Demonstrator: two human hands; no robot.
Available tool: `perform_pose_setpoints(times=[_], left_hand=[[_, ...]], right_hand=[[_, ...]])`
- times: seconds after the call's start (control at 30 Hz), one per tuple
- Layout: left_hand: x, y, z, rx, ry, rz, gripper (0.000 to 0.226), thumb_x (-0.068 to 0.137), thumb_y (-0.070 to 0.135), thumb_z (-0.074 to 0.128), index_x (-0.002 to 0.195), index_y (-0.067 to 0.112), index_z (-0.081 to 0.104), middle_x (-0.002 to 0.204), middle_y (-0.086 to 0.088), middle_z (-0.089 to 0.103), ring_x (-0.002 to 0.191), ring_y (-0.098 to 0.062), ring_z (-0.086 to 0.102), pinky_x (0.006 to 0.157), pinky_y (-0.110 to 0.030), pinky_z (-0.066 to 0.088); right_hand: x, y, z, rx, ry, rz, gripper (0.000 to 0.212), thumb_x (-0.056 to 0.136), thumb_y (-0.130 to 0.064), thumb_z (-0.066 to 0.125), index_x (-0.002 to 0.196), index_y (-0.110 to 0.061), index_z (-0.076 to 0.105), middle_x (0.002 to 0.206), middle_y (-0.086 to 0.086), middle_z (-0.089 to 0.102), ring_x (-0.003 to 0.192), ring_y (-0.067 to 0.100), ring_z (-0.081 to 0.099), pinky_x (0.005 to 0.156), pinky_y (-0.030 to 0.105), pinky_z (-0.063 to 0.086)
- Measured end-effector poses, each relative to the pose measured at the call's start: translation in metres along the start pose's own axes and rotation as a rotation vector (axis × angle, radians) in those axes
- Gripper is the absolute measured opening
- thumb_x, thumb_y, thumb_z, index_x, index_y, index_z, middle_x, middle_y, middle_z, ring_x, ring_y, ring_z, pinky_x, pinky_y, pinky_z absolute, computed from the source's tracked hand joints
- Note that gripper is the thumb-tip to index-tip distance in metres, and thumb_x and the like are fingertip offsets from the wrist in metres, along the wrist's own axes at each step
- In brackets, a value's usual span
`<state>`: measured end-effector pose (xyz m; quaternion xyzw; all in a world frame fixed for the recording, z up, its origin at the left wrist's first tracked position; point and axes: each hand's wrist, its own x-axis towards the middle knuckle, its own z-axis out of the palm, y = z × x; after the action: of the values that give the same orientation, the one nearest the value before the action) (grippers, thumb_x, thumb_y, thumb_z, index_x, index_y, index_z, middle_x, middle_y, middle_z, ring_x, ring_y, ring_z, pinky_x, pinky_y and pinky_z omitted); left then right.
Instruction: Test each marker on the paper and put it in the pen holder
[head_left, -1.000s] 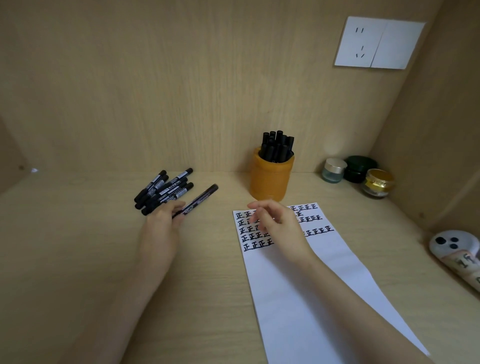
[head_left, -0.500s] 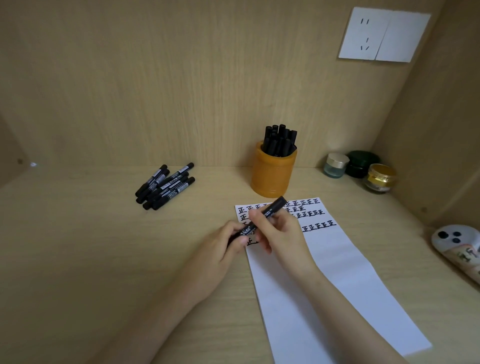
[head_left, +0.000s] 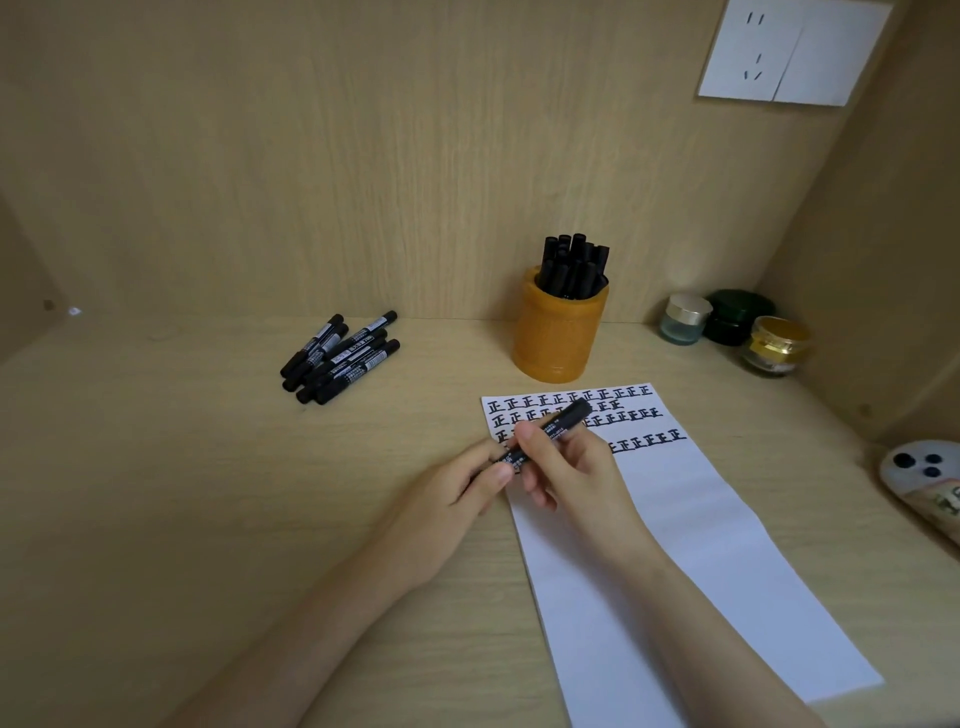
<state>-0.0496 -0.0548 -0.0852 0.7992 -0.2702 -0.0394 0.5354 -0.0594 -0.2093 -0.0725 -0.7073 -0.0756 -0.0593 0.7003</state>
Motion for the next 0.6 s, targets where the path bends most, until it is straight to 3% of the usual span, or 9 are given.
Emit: perform_pose_setpoints(times=[0.17,0.27,0.47,0.6], left_hand=[[-0.0007,0.0037,0.0009,-0.168,-0.045,-0.05,0.021,0.098,0.02,0.043,0.09,0.006,0.057,0.069,0.002,0.045,0.057,0.0,0.038,0.053,-0.01,0.032],[-0.0005,0.0041,0.0016,-0.21,-0.054,-0.059,0.021,0.098,0.017,0.043,0.089,0.003,0.056,0.058,0.015,0.044,0.051,0.003,0.037,0.048,-0.007,0.03],[-0.0006,0.0075,-0.0023,-0.348,-0.094,-0.108,0.028,0.094,0.023,0.047,0.094,-0.003,0.055,0.05,0.013,0.032,0.042,0.0,0.027,0.04,-0.01,0.022],[-0.0015,0.0084,0.0001,-0.262,-0.094,-0.063,0.024,0.095,0.032,0.05,0.093,0.01,0.059,0.049,0.014,0.037,0.044,0.0,0.031,0.045,-0.011,0.026]], right_hand=[[-0.0026,-0.0008,0.0011,0.015,-0.004,0.009,0.037,0.086,-0.036,0.056,0.074,-0.001,0.059,0.05,0.0,0.053,0.044,0.008,0.043,0.048,0.017,0.036],[-0.004,-0.0006,0.0001,0.017,-0.012,0.008,0.036,0.086,-0.035,0.055,0.077,-0.001,0.061,0.05,0.0,0.052,0.045,0.008,0.043,0.048,0.017,0.036],[-0.005,-0.0022,-0.0015,0.022,-0.024,-0.018,0.043,0.086,-0.034,0.054,0.085,0.009,0.061,0.051,0.0,0.052,0.047,0.006,0.045,0.051,0.015,0.037],[-0.0065,-0.0019,-0.002,0.02,0.035,-0.004,0.037,0.089,-0.028,0.057,0.084,0.008,0.06,0.047,-0.001,0.049,0.043,0.008,0.041,0.048,0.015,0.035]])
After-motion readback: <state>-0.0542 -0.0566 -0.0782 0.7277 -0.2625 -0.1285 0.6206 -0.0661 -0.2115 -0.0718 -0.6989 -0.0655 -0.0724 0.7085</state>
